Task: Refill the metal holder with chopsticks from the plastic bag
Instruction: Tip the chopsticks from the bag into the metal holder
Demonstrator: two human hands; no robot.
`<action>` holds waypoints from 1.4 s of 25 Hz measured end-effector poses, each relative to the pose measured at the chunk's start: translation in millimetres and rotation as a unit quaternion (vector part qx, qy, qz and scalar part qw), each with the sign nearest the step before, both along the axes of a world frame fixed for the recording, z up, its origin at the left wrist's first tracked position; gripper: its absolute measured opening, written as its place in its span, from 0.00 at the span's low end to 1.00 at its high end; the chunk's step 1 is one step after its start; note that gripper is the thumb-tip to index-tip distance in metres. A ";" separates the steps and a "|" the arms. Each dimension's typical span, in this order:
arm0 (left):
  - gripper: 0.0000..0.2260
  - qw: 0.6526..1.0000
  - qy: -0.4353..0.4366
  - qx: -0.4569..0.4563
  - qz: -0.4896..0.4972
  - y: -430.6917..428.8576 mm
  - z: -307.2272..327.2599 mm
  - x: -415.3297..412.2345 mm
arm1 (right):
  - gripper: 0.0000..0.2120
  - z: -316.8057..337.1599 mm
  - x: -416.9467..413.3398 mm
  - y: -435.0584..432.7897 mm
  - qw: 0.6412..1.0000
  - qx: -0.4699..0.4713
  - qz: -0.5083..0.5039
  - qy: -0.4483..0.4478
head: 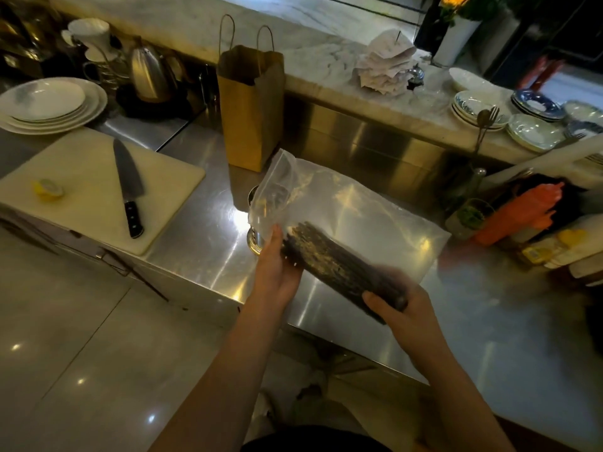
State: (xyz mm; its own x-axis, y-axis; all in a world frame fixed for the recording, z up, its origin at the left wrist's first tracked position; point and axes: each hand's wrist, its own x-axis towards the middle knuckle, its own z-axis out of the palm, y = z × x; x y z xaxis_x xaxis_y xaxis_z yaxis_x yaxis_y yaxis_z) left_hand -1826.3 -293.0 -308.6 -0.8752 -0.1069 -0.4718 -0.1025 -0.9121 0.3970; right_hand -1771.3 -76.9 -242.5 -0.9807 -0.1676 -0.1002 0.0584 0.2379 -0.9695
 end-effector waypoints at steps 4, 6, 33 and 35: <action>0.30 0.999 -0.034 -0.004 0.018 -0.7 -0.9 -5.9 | 0.18 -3.5 1.1 -0.2 1.000 -0.016 -0.014 0.005; 0.27 0.999 -0.032 0.010 0.013 1.1 1.8 -8.8 | 0.19 -3.8 0.8 1.3 1.000 -0.018 -0.019 0.008; 0.21 0.992 -0.008 0.092 0.081 59.8 8.3 -58.9 | 0.18 38.7 -116.1 46.5 0.979 0.147 0.105 0.090; 0.21 0.994 -0.007 0.091 0.065 55.3 9.4 -66.0 | 0.18 41.4 -119.8 41.2 0.978 0.158 0.090 0.098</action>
State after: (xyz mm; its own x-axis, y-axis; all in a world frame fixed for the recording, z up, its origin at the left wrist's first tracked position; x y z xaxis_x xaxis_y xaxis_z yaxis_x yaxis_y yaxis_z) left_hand -1892.3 -237.7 -299.2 -0.8523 -0.1311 -0.5064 0.0166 -0.9744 0.2244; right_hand -1891.1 -35.7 -201.0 -0.9440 -0.3299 0.0113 -0.1909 0.5176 -0.8341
